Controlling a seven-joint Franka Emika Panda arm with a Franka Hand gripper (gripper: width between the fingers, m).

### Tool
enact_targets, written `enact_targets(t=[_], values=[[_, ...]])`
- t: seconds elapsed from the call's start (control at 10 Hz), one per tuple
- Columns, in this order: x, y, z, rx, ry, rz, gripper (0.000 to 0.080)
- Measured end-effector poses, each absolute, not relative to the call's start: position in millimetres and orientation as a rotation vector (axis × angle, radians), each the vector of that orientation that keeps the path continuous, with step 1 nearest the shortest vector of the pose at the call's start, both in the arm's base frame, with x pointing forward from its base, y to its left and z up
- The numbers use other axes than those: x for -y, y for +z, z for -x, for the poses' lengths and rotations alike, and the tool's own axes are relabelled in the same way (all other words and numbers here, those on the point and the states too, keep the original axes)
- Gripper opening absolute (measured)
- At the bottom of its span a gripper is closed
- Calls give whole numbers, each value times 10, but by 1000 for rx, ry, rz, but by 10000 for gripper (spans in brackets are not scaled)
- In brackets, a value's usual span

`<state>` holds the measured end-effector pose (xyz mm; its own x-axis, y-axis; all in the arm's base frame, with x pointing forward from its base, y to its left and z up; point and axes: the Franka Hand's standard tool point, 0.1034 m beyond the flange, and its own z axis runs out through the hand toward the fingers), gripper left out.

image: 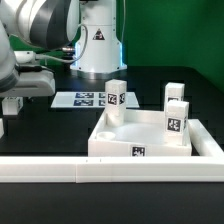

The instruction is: Assemble square table

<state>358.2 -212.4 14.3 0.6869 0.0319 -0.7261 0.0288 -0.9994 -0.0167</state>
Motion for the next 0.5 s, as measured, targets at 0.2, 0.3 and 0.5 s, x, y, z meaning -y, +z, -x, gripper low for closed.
enact_targets(t=[0.2, 0.3, 0.5], values=[[2118, 121, -3499, 50, 1377, 2807, 649], [2116, 116, -3493, 42, 1461, 2758, 649], [2113, 81, -3519, 50, 1469, 2758, 649]])
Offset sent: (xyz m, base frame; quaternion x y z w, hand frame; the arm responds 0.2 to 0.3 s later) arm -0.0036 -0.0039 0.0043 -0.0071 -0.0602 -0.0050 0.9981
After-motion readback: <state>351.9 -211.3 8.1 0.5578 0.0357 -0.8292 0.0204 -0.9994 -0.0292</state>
